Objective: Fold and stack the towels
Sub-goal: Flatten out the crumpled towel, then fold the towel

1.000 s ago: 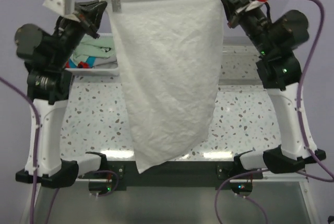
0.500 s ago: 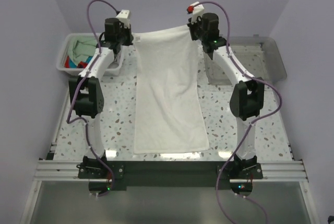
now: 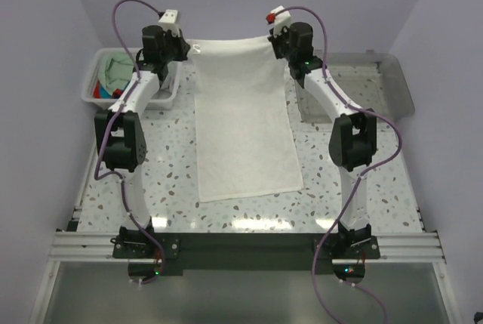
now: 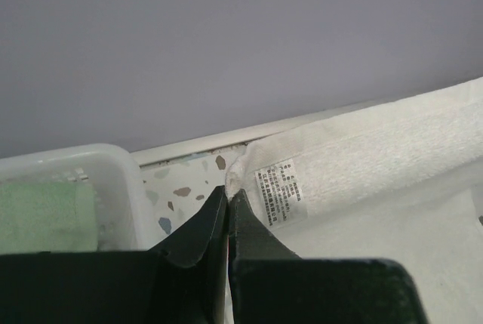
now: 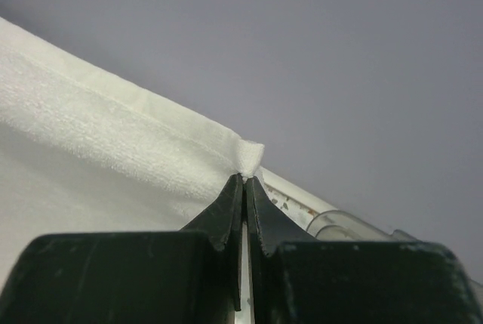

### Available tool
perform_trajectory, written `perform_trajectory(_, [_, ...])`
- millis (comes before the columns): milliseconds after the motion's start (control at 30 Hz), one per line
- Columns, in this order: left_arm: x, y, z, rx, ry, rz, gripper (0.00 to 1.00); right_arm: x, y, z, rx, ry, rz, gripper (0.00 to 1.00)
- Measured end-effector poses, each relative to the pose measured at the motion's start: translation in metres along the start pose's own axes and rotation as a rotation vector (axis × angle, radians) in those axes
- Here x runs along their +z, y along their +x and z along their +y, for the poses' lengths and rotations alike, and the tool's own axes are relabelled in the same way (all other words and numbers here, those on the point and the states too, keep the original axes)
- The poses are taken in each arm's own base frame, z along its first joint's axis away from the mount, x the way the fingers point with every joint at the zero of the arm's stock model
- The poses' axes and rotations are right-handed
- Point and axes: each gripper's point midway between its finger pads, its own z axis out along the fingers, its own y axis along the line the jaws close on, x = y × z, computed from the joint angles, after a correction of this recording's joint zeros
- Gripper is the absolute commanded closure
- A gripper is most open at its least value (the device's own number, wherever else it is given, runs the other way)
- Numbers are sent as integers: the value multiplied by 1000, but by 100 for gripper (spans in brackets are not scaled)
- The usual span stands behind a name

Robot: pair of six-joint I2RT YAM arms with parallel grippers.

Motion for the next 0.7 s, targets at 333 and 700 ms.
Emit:
perform_trajectory(333, [-49,26,-23,-20,72,79,100,-49,40,14,-21,-54,150,100])
perform_trajectory(700, [-136,22,-57,-43,137,112,100,-129,26,31,35,-150,252,100])
